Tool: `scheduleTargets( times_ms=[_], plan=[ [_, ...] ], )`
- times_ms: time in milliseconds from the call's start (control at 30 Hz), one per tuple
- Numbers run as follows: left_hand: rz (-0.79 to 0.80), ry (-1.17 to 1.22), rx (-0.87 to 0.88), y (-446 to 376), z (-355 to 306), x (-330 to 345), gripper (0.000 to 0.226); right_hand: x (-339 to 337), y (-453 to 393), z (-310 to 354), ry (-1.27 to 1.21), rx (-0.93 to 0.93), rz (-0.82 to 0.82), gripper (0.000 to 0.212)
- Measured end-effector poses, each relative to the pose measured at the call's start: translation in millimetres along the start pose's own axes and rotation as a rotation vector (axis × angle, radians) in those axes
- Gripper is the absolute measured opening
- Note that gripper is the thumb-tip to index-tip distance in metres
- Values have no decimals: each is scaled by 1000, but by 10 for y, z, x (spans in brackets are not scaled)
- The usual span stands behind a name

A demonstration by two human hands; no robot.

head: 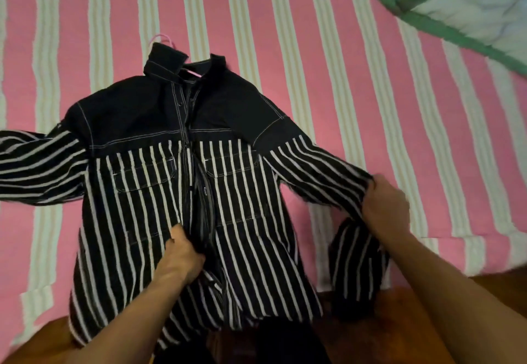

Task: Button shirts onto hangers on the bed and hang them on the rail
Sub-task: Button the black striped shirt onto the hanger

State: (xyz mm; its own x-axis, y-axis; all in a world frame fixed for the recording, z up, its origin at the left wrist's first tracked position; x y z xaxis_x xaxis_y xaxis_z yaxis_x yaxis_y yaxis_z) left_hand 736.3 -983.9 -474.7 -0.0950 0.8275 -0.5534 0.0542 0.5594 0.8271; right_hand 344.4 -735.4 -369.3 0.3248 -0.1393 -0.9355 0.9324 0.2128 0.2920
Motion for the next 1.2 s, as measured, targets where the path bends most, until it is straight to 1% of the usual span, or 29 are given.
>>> scheduleTargets(
  times_ms=[67, 100, 133, 167, 200, 233, 267, 300, 333, 367, 400, 433, 467, 500, 533, 567, 600, 633, 700, 767, 800, 867, 933, 1000, 1067, 1133, 1167, 1200],
  plan=[
    [-7, 14, -25, 50, 73, 159, 69, -603, -452, 277, 130, -182, -249, 17],
    [-32, 20, -31, 77, 95, 196, 65, -838, -650, 415, 196, -250, -344, 16],
    [-66, 8, -32, 101, 106, 215, 58, -996, -841, 531, 238, -295, -397, 17],
    [-106, -19, -15, 118, 119, 218, 52, -1084, -1006, 622, 268, -323, -413, 21],
    [-132, -49, 24, 153, 109, 225, 50, -1074, -1158, 672, 306, -325, -395, 30],
    [-128, -85, 86, 185, 86, 263, 53, -984, -1246, 696, 368, -310, -358, 45],
    [-91, -138, 165, 227, 60, 317, 59, -815, -1268, 700, 431, -291, -301, 59],
    [-47, -191, 241, 275, 45, 367, 61, -616, -1190, 742, 447, -295, -251, 68],
    [-21, -248, 285, 324, 83, 376, 55, -365, -1018, 817, 400, -323, -195, 68],
    [-33, -299, 309, 338, 201, 336, 45, -76, -746, 891, 286, -352, -117, 62],
    [-80, -331, 303, 362, 357, 236, 38, 241, -418, 932, 141, -368, -12, 54],
    [-173, -321, 274, 374, 578, 80, 35, 594, -41, 912, 34, -347, 124, 50],
    [-292, -271, 222, 401, 849, -116, 33, 964, 327, 819, -47, -291, 261, 52],
    [-409, -197, 147, 437, 1163, -305, 31, 1257, 702, 680, -99, -195, 370, 60],
    [-492, -107, 37, 470, 1502, -465, 34, 1487, 1025, 508, -126, -86, 445, 68],
    [-528, -6, -85, 480, 1853, -561, 41, 1621, 1264, 369, -165, 6, 462, 73],
    [-508, 92, -207, 493, 2154, -600, 51, 1690, 1414, 248, -197, 83, 440, 70],
    [-462, 189, -292, 483, 2370, -595, 59, 1687, 1516, 161, -203, 135, 394, 60],
    [-363, 383, -370, 448, 2593, -556, 70, 1503, 1665, 157, -204, 127, 231, 39],
    [-307, 483, -396, 348, 2738, -504, 72, 1256, 1841, 231, -254, 89, 72, 28],
    [-284, 467, -376, 285, 2788, -481, 68, 1195, 1945, 238, -297, 86, 49, 27],
    [-270, 417, -270, 160, 2849, -484, 50, 1162, 2176, 233, -319, 59, 102, 31],
    [-286, 441, -124, 169, 2861, -585, 28, 1137, 2350, 104, -213, 56, 150, 35],
    [-323, 447, 9, 259, 2943, -799, 12, 1039, 2423, -134, -93, 120, 127, 30],
    [-356, 298, 139, 287, 3025, -980, 12, 951, 2434, -337, 8, 200, 107, 23],
    [-346, 123, 154, 257, 3166, -1023, 25, 934, 2475, -449, 90, 271, 101, 25],
    [-358, 68, 153, 249, 3205, -1018, 33, 932, 2518, -426, 112, 282, 83, 26],
    [-405, 58, 169, 271, 3203, -1013, 39, 949, 2581, -323, 109, 260, 56, 24]
  ],
)
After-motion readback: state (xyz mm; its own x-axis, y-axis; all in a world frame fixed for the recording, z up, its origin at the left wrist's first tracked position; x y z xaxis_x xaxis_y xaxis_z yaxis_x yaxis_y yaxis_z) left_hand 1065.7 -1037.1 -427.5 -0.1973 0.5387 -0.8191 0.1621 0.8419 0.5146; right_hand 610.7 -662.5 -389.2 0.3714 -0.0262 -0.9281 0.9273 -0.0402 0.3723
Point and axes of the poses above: each hand's wrist, its own y-axis away from the middle knuckle, its own x-axis out of the palm, z = x × y, the point moved 10 cm from there along -y, towards the middle knuckle, and after that the axes turned 5 degrees about -z, right-handed, at the moved point
